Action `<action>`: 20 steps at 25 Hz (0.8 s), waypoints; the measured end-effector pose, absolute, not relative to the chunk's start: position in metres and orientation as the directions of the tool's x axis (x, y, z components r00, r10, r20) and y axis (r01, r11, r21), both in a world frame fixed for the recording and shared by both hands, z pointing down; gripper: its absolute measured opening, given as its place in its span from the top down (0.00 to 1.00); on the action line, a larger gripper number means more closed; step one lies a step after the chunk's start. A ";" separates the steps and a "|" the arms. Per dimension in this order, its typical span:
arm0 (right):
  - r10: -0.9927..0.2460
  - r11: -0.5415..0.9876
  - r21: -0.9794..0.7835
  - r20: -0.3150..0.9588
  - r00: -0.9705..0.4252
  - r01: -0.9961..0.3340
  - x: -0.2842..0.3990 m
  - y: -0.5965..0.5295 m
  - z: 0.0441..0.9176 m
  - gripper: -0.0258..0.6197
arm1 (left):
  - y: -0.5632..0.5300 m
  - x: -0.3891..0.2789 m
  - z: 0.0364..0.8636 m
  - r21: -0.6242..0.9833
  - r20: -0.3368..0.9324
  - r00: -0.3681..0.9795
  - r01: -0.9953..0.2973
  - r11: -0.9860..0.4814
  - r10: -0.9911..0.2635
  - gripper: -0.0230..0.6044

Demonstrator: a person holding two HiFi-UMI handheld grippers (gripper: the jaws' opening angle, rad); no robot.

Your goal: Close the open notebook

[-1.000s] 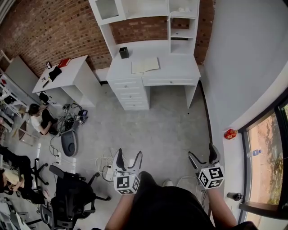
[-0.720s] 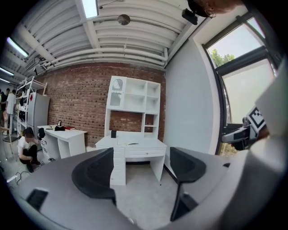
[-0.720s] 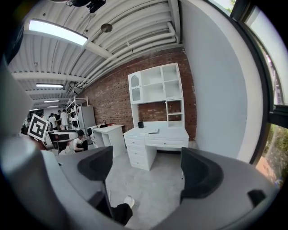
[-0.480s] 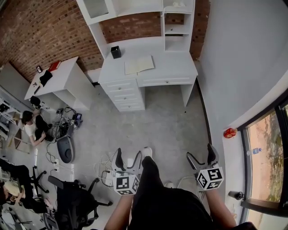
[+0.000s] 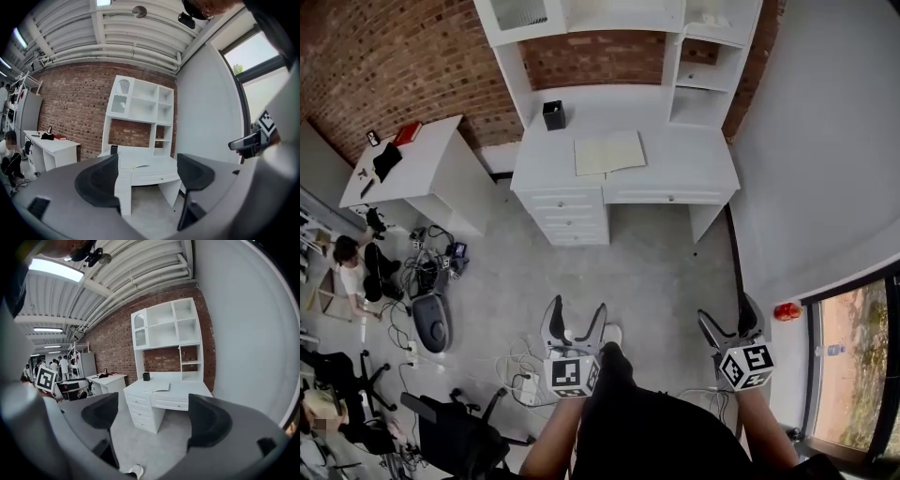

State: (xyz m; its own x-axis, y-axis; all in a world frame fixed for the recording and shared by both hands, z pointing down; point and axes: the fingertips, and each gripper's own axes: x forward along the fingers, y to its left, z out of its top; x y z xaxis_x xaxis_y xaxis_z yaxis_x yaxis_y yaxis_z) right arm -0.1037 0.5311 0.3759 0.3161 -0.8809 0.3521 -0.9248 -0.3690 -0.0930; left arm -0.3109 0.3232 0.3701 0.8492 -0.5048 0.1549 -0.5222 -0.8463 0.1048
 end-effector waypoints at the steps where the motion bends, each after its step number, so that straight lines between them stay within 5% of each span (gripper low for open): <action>1: -0.879 -0.377 -0.096 0.351 0.324 -0.921 -0.096 0.514 0.372 0.26 | 0.307 -0.305 0.369 0.108 0.153 0.852 -0.518 -0.848 -0.501 0.38; 20: -0.852 -0.402 -0.108 0.409 0.327 -0.909 -0.009 0.279 0.368 0.26 | 0.078 -0.213 0.361 0.125 0.129 0.874 -0.484 -0.866 -0.469 0.38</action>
State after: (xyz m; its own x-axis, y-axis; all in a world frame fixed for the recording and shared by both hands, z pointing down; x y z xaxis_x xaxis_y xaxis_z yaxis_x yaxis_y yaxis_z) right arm -0.0095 0.2788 0.3681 0.3274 -0.8516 0.4094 -0.9094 -0.4016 -0.1081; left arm -0.2135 0.0776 0.3607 0.8735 -0.4694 0.1290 -0.4839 -0.8661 0.1252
